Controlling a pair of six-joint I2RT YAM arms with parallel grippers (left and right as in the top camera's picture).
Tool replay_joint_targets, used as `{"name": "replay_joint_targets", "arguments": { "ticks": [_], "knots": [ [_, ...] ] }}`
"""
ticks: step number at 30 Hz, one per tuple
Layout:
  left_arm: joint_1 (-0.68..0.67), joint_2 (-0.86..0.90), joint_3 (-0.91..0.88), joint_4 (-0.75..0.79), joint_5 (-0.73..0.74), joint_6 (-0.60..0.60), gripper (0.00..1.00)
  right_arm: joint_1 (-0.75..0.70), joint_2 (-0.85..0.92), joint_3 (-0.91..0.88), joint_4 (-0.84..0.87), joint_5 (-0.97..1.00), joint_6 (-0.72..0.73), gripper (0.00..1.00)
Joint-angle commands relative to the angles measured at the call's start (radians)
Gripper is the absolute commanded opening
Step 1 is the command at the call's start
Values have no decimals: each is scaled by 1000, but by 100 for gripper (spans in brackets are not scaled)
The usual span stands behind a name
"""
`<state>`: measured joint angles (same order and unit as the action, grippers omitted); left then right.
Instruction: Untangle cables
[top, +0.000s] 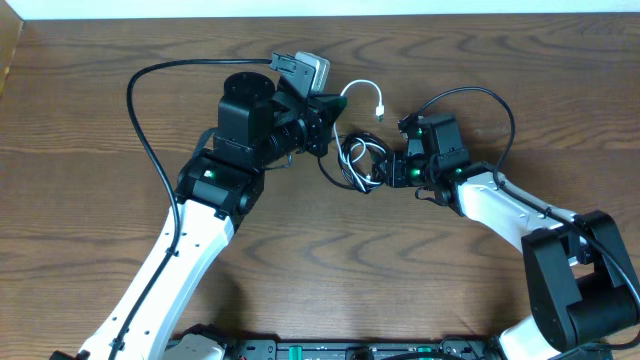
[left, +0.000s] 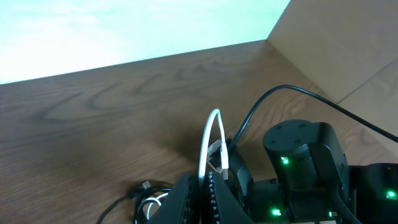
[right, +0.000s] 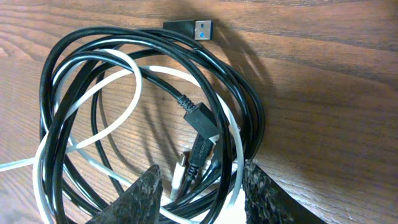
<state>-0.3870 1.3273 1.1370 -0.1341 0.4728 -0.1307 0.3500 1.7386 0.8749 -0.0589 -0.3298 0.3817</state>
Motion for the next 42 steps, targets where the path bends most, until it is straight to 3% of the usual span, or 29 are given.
{"name": "replay_joint_targets", "arguments": {
  "ticks": [1, 30, 42],
  "knots": [
    [5, -22, 26, -1, 13, 6, 8, 13, -20, 14, 4, -19, -19, 38],
    [5, -21, 26, -34, 13, 40, 8, 18, -20, 15, 67, 8, -42, 41],
    [5, -21, 26, -34, 13, 44, 8, 43, -20, 15, 63, -67, -42, 42]
  ]
}}
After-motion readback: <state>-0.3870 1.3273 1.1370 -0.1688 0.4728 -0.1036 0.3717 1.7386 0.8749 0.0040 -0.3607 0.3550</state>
